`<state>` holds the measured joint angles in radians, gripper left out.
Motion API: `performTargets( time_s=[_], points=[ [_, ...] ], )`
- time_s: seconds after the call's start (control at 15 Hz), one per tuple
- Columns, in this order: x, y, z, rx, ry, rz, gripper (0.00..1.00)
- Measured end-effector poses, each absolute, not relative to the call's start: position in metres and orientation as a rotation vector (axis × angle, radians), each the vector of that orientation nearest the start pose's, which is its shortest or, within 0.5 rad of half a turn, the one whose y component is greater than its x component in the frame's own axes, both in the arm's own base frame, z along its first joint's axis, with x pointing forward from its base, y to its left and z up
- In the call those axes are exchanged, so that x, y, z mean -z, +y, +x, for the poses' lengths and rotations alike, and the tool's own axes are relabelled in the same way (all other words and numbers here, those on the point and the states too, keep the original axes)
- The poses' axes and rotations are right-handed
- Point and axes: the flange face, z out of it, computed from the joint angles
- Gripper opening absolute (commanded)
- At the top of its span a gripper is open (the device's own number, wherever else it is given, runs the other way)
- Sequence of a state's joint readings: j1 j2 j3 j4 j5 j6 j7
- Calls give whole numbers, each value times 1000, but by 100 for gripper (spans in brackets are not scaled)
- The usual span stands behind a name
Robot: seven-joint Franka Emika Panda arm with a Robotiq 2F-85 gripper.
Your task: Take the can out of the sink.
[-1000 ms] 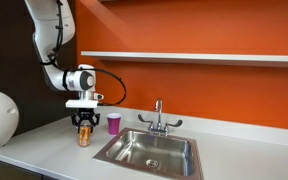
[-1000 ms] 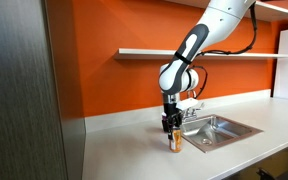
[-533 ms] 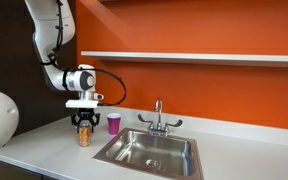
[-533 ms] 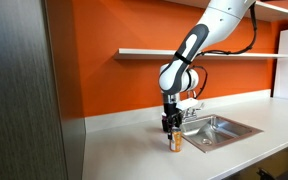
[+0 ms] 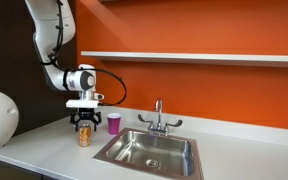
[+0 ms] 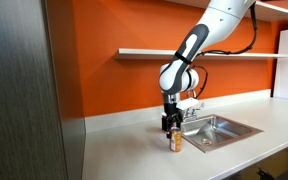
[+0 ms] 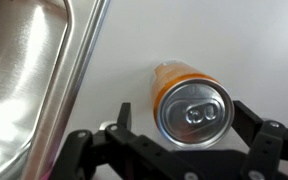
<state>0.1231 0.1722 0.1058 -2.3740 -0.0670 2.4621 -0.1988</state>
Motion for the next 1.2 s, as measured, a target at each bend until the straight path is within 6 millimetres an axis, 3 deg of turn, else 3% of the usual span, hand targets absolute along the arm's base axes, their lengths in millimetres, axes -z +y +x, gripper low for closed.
performTargets(
  time_s=[0.53,1.2],
  points=[
    [-262,114,487,-83,-754,-3077,100],
    [-303,108,488,-21,-737,-3096,100]
  ],
)
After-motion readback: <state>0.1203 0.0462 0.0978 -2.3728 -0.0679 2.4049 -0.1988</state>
